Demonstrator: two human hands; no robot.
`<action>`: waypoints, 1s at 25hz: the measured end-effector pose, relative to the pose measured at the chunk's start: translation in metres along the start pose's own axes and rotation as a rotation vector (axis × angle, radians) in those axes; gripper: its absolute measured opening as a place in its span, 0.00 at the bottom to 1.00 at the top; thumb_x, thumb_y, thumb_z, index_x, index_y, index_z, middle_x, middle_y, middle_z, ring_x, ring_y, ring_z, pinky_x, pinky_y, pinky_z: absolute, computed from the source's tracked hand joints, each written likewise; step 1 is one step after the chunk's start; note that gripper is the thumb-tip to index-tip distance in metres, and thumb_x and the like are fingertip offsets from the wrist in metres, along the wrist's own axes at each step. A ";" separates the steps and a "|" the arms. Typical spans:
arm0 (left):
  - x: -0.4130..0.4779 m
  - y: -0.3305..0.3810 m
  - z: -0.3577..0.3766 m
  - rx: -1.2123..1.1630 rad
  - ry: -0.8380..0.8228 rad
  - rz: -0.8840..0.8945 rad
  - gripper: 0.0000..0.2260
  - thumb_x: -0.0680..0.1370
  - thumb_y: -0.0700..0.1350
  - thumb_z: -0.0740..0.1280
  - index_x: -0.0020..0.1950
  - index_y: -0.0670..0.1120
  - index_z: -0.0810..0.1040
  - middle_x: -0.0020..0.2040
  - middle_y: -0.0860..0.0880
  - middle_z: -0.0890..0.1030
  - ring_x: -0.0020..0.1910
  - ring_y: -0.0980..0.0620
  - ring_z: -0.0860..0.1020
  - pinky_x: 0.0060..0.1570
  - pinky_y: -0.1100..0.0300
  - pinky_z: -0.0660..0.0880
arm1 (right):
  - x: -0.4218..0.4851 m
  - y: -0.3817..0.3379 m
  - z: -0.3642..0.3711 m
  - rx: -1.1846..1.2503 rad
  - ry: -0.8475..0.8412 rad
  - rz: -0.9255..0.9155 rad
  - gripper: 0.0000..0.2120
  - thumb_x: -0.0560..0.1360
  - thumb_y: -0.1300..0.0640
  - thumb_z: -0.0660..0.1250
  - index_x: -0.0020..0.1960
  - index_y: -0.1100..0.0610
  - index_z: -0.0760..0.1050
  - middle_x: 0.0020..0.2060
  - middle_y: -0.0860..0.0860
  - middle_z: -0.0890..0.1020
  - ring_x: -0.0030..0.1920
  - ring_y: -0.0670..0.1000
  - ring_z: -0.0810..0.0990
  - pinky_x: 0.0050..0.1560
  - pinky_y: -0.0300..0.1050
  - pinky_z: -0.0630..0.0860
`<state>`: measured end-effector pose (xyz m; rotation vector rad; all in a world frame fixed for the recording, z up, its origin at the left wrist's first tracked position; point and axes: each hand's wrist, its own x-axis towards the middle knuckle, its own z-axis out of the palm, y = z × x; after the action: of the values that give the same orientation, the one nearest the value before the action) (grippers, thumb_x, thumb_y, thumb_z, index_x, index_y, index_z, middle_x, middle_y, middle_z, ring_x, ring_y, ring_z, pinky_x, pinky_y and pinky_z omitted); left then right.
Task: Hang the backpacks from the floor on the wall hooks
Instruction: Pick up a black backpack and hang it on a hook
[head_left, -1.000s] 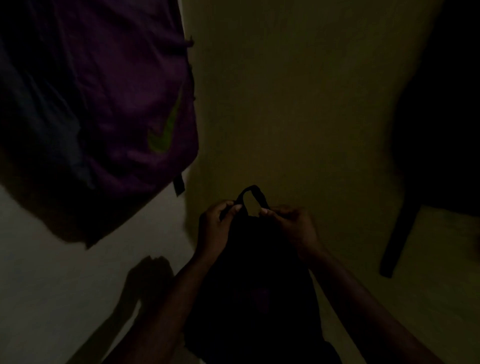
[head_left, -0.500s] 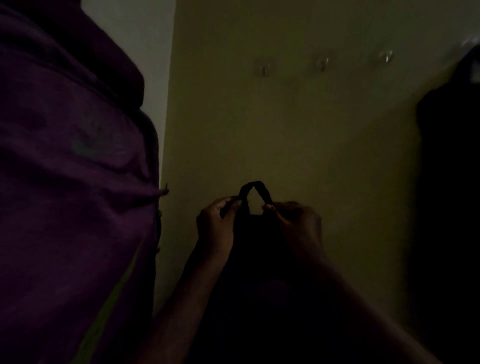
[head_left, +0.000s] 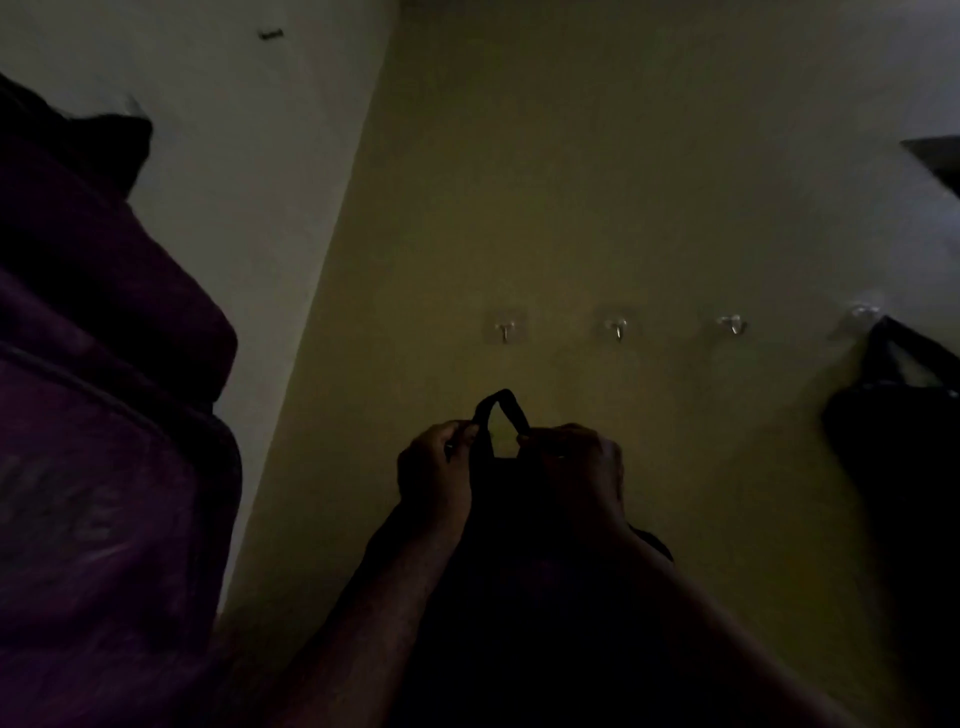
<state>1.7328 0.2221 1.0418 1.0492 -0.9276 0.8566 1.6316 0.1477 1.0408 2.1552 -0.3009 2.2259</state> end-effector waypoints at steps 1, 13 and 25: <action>0.011 0.001 0.004 0.015 0.004 0.009 0.15 0.78 0.46 0.63 0.59 0.39 0.79 0.55 0.41 0.83 0.54 0.45 0.81 0.50 0.58 0.75 | 0.010 -0.001 0.003 -0.087 0.053 -0.044 0.07 0.73 0.59 0.69 0.44 0.61 0.83 0.42 0.57 0.85 0.41 0.50 0.81 0.31 0.35 0.68; 0.123 0.022 0.046 0.202 -0.027 0.197 0.16 0.80 0.47 0.59 0.58 0.38 0.79 0.58 0.40 0.82 0.58 0.44 0.78 0.53 0.56 0.72 | 0.118 -0.002 0.017 0.039 0.195 0.029 0.16 0.73 0.55 0.67 0.28 0.60 0.80 0.28 0.58 0.82 0.32 0.49 0.79 0.32 0.41 0.71; 0.126 0.021 0.045 0.229 -0.128 -0.148 0.16 0.78 0.49 0.64 0.58 0.40 0.80 0.58 0.40 0.81 0.59 0.41 0.77 0.61 0.47 0.73 | 0.122 0.004 0.028 -0.042 0.159 0.083 0.18 0.69 0.52 0.68 0.23 0.55 0.72 0.20 0.46 0.67 0.27 0.49 0.71 0.24 0.34 0.57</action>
<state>1.7503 0.2019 1.1745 1.3667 -0.8596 0.7910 1.6540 0.1255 1.1618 1.9657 -0.4336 2.3944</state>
